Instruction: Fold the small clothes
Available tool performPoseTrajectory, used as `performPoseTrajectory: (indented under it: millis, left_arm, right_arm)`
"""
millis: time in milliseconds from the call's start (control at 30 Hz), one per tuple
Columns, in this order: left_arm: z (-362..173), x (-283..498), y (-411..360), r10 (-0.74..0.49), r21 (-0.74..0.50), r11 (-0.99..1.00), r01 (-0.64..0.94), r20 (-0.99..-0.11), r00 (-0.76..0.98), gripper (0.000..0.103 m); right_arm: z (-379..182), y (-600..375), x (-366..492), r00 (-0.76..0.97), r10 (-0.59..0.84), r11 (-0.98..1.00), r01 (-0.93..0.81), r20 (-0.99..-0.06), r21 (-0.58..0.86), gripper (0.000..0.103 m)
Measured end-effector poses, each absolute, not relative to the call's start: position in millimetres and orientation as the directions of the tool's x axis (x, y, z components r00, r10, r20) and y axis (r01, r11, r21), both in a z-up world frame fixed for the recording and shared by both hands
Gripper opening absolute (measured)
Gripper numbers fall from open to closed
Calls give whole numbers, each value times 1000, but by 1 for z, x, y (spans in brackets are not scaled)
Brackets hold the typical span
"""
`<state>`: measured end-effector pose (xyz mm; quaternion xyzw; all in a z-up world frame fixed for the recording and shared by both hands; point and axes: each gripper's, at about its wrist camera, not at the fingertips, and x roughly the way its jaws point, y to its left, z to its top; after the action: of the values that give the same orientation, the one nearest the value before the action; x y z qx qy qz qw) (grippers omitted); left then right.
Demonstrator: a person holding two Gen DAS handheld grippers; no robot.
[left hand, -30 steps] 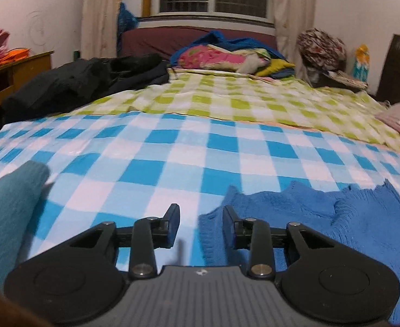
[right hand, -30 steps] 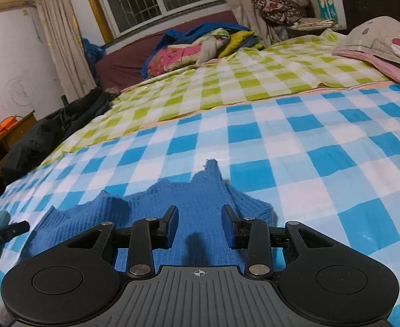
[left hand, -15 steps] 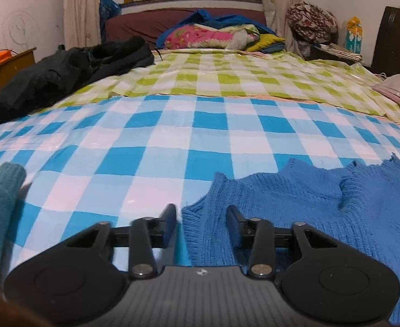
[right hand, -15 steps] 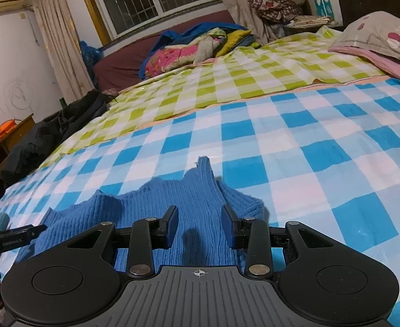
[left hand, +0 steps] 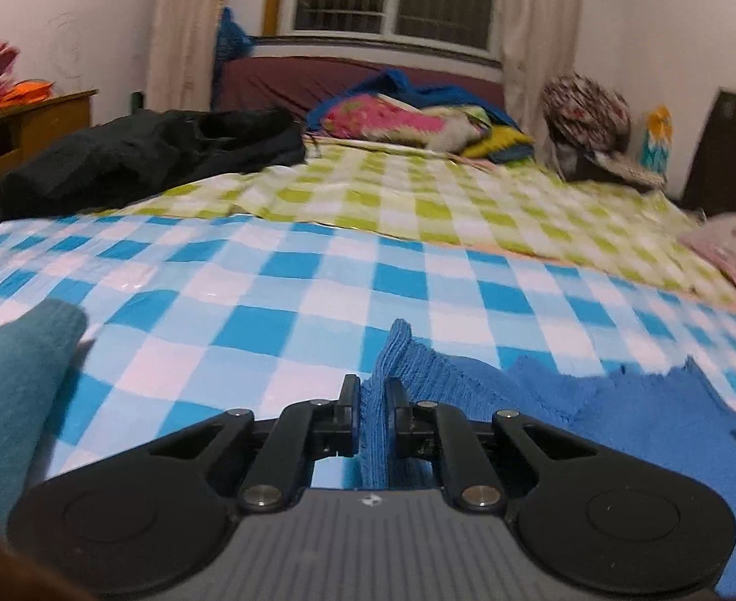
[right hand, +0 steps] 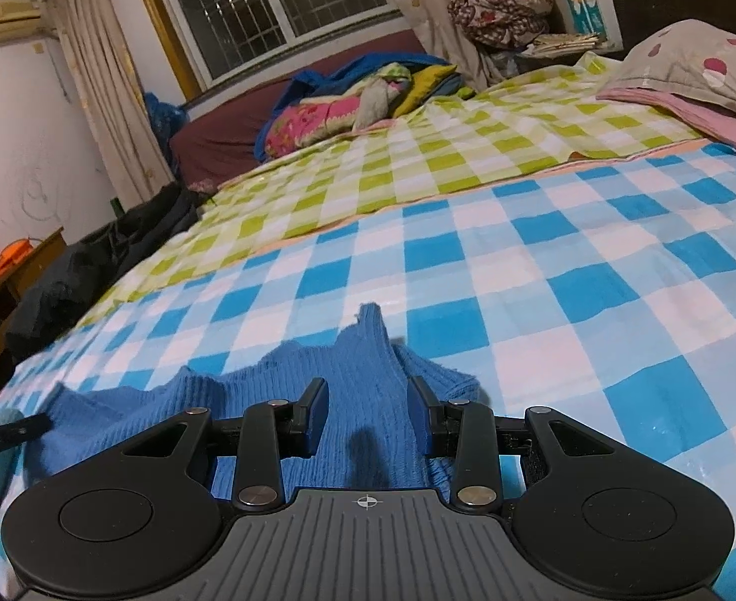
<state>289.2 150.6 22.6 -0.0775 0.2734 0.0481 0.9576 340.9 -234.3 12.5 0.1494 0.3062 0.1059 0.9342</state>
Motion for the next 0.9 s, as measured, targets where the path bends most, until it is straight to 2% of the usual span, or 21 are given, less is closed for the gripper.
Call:
performPoseTrajectory:
  millis: [67,200,300,433,467,500,533,600,667,700,733,800,833,900]
  left_arm:
    - [15,287,154,93,-104,979,-176,-541,836,12]
    - [-3,290,160,123,-86,973,-215,-592,797,12]
    - [0,287,152,131,-54,979,-195,-571,810,12]
    - [11,287,152,120,-73,979,-190,-548,828,13]
    - [12,287,151,105,-82,981,-177,-541,834,13]
    - [13,289,150,93,-85,983,-164,-540,836,14]
    - [13,290,147,87,-78,985,-153,-540,837,18]
    - [10,297,140,90,-42,990,-136,-558,825,32]
    - [2,305,135,100,-8,992,-129,-588,803,34]
    - [-1,307,134,103,4,992,-126,-601,792,33]
    - [-3,308,133,104,12,992,-122,-606,788,21]
    - [-1,305,135,100,6,993,-120,-597,796,15]
    - [2,302,137,100,-4,992,-126,-585,804,13]
    - [11,295,144,119,-23,987,-157,-544,831,12]
  right_arm:
    - [9,-232,344,790,264,944,-94,-554,316,34]
    - [-5,-233,352,762,229,955,-56,-605,290,34]
    - [-2,-232,350,768,240,954,-71,-594,293,34]
    - [5,-223,356,776,250,959,-116,-579,259,35]
    - [5,-220,360,767,256,959,-124,-588,256,40]
    - [4,-218,363,759,262,958,-131,-596,254,47]
    - [3,-214,367,751,263,960,-138,-606,245,48]
    - [-1,-208,372,738,255,964,-147,-624,220,49]
    - [-5,-203,375,727,242,969,-151,-643,195,48]
    - [-7,-203,376,721,242,970,-154,-650,191,47]
    - [-7,-203,376,717,243,969,-156,-653,190,43]
    - [-6,-205,376,715,237,971,-152,-658,184,16]
    - [-3,-208,376,714,248,968,-154,-655,199,8]
    - [7,-214,370,735,279,957,-157,-619,245,6]
